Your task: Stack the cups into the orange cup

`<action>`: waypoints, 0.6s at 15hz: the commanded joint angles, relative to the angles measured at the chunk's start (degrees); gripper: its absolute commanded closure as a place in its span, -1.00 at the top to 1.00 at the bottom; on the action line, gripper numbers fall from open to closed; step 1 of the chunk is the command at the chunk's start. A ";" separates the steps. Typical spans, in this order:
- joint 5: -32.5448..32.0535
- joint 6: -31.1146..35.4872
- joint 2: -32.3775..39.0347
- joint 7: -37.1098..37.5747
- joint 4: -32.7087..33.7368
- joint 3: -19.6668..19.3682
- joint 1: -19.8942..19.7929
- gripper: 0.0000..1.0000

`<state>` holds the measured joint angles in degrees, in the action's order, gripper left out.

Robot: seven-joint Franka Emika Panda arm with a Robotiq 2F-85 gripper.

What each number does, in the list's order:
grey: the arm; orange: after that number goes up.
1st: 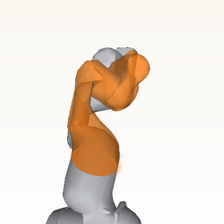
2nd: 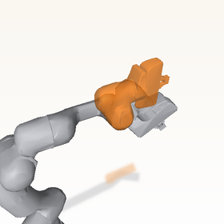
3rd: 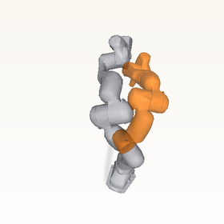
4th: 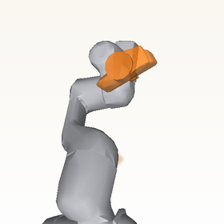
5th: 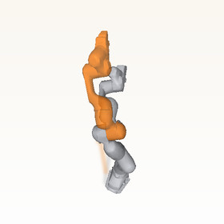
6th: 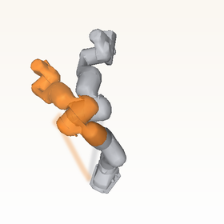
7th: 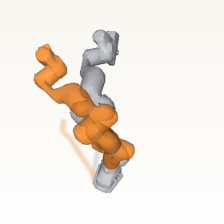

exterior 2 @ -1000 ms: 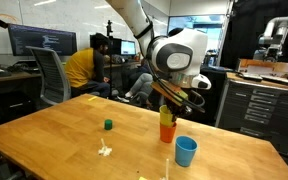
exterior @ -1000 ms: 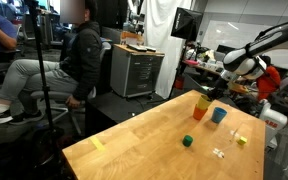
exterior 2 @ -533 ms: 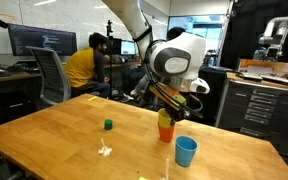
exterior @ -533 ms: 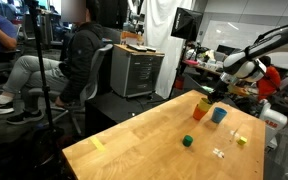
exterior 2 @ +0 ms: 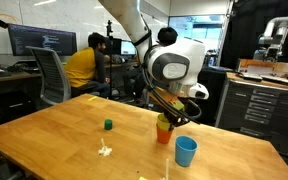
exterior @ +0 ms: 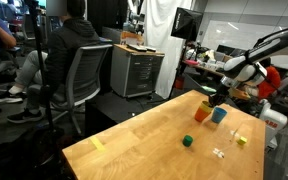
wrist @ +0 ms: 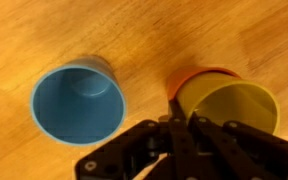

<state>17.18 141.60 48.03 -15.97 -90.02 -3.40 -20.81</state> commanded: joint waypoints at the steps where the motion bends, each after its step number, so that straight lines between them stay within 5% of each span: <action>1: -1.28 1.77 -0.57 -0.54 -1.17 1.30 -1.16 -0.95; 9: -1.79 2.87 -1.64 -0.57 -2.44 1.26 -1.00 -0.95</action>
<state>16.85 143.14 48.01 -15.98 -90.63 -3.39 -20.83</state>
